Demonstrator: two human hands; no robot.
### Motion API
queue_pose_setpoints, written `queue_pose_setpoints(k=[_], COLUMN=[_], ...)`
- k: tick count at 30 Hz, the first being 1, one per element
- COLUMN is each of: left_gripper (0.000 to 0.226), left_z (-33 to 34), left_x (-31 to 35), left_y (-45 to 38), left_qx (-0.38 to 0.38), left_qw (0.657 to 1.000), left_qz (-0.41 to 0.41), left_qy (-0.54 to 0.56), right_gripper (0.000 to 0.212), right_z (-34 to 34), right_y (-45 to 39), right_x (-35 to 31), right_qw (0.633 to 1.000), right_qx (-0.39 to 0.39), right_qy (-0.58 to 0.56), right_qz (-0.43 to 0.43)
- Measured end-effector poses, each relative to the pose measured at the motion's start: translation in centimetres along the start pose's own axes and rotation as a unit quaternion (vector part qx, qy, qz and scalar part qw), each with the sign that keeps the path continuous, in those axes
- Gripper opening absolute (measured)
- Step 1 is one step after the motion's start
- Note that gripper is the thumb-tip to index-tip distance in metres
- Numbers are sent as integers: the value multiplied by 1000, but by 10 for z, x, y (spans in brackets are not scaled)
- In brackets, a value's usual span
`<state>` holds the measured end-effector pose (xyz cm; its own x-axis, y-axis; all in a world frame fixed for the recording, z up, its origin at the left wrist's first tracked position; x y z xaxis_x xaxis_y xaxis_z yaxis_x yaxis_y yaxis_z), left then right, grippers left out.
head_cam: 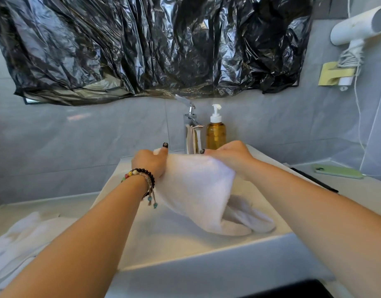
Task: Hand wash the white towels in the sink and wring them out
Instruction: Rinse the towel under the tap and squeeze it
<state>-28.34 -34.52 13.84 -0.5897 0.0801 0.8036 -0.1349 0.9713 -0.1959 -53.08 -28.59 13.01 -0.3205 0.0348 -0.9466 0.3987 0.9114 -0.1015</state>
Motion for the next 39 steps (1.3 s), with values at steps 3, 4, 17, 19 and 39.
queue_pose_setpoints(k=[3,4,17,19,39], left_gripper=[53,51,23,37,25], left_z=[-16,-22,-4,-2,-105], left_x=[0,1,7,-16,-17], left_y=[-3,-6,10,7,-3], left_qx=[-3,0,-77,-54,204], left_qw=[1000,999,985,985,921], left_qz=[-1,-4,91,52,17], left_qy=[18,47,-121,-154,330], right_gripper=[37,34,26,24,26], right_z=[-13,-18,10,21,-105], right_y=[-1,-2,24,34,3], right_x=[-14,-22,66,88,-59], right_qw=[999,999,938,931,979], right_qx=[12,28,-74,-129,88], right_qy=[29,18,-225,-171,-157], right_qz=[28,19,252,295,-97])
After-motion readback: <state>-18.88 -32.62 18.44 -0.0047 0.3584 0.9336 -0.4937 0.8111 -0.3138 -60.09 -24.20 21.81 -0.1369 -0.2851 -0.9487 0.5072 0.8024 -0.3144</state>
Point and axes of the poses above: each hand's wrist, its own y-axis away from the middle knuckle, its own z-axis out of the palm, x = y × z, the point moved 10 cm from there along -y, towards the middle knuckle, and after that the axes turned 1 degree about y, right-handed, at the moved point
